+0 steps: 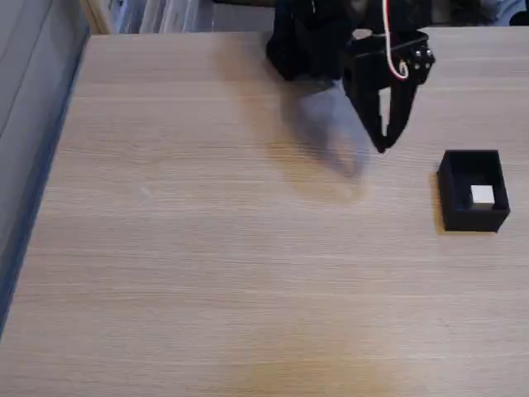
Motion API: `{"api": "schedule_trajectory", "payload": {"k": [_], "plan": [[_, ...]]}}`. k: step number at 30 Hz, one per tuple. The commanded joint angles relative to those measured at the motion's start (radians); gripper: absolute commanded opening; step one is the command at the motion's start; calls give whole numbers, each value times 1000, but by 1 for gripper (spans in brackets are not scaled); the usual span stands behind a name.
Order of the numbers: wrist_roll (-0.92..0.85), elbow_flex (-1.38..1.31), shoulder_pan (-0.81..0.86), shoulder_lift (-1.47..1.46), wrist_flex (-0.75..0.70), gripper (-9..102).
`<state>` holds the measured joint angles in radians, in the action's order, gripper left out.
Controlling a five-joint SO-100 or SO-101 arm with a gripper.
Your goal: Pick a white block and place it in the black box.
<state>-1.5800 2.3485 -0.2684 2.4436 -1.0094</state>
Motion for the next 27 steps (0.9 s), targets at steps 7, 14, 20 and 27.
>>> {"api": "schedule_trajectory", "payload": {"k": [7,14,20,27], "plan": [[-18,394,232,449,-158,0],[-25,615,308,739,-304,0],[-14,710,333,884,-362,0],[-25,756,325,887,-339,0]]}}
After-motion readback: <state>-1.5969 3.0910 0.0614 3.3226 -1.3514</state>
